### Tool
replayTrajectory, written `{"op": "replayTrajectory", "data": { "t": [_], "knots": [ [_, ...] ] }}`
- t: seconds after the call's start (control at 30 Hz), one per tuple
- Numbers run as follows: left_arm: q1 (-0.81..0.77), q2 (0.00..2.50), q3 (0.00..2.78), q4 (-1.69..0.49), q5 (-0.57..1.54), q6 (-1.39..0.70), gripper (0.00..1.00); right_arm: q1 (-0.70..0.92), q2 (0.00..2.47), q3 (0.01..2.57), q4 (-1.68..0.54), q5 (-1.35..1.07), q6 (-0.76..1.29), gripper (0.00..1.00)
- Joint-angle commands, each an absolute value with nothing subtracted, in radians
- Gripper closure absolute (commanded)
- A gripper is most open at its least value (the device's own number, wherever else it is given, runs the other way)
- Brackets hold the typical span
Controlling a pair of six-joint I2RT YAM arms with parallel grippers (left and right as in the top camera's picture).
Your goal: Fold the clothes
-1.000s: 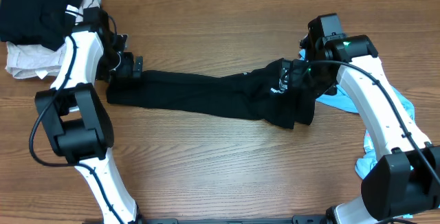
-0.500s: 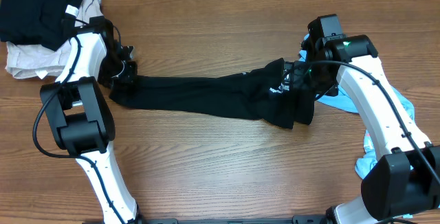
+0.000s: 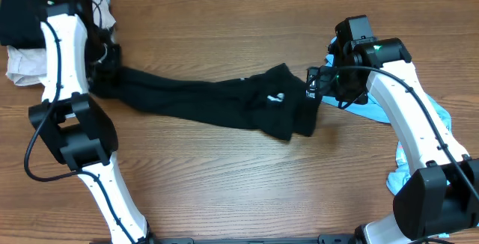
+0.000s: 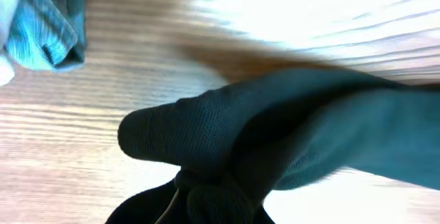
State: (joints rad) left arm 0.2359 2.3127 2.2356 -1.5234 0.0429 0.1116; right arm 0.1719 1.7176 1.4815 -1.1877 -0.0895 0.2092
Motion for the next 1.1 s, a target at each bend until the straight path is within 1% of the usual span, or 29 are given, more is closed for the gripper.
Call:
{"op": "replayTrajectory", "data": {
  "t": [0.0,0.2,0.5,0.53,0.57,0.63,0.67,0.7,0.87,1.07],
  "knots": [
    [0.169,2.309,2.268,-1.542,0.183,0.127,0.96,0.173,1.706,1.499,-1.179,-0.091,0.216,0.04],
    [0.008,2.312,2.231,-1.544,0.211,0.126,0.96,0.172,1.706,1.499,-1.170,-0.091,0.216,0.04],
    [-0.244,2.318,2.198,-1.517,0.229,0.101,0.95,0.172,1.706,1.499,-1.148,-0.087,0.216,0.00],
    [-0.266,2.318,2.195,-1.517,0.226,0.101,0.88,0.172,1.706,1.499,-1.147,-0.087,0.216,0.00],
    [-0.291,2.319,2.193,-1.514,0.226,0.101,0.76,0.172,1.706,1.499,-1.147,-0.087,0.216,0.00],
    [-0.330,2.319,2.190,-1.506,0.226,0.106,0.49,0.172,1.706,1.499,-1.147,-0.087,0.216,0.00],
    [-0.345,2.319,2.189,-1.502,0.225,0.110,0.26,0.172,1.706,1.499,-1.147,-0.086,0.216,0.00],
    [-0.359,2.319,2.189,-1.497,0.216,0.109,0.00,0.172,1.706,1.499,-1.148,-0.087,0.217,0.00],
    [-0.380,2.319,2.196,-1.482,0.147,0.103,0.00,0.148,1.716,1.485,-1.147,-0.086,0.289,0.00],
    [-0.309,2.318,2.327,-1.549,0.139,0.063,0.00,0.141,1.758,1.390,-1.062,-0.183,0.286,0.00]
  ]
}}
